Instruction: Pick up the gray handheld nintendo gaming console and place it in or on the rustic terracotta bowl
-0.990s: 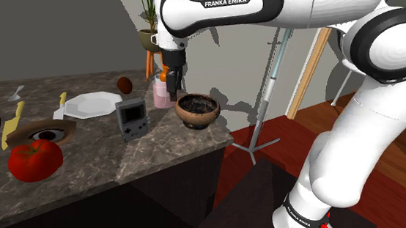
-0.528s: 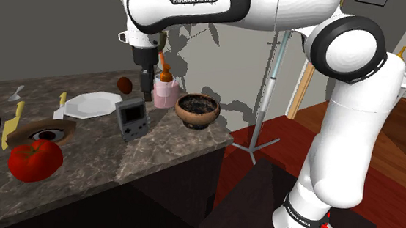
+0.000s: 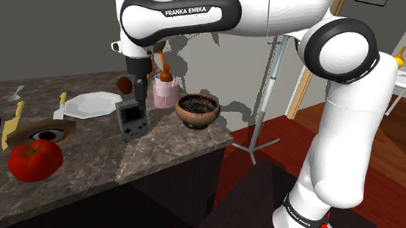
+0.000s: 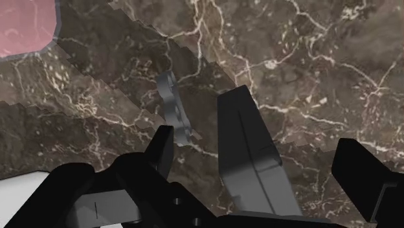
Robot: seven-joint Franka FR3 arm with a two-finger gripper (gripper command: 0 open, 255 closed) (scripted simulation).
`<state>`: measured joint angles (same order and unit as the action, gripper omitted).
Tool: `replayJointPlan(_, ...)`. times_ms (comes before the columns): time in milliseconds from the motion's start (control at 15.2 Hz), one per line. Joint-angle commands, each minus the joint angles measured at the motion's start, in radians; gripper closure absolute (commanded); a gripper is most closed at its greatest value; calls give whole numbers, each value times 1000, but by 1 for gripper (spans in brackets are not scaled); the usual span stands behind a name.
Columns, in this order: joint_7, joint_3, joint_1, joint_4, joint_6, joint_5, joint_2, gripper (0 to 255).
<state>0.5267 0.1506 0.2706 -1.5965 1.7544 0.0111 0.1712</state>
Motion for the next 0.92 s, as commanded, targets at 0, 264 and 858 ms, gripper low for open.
replayJointPlan(0, -1, 0, 0, -20, 23, 1, 3, 0)
replayJointPlan(264, -1, 0, 0, -20, 23, 1, 3, 0)
replayJointPlan(858, -1, 0, 0, -20, 23, 0, 2, 255)
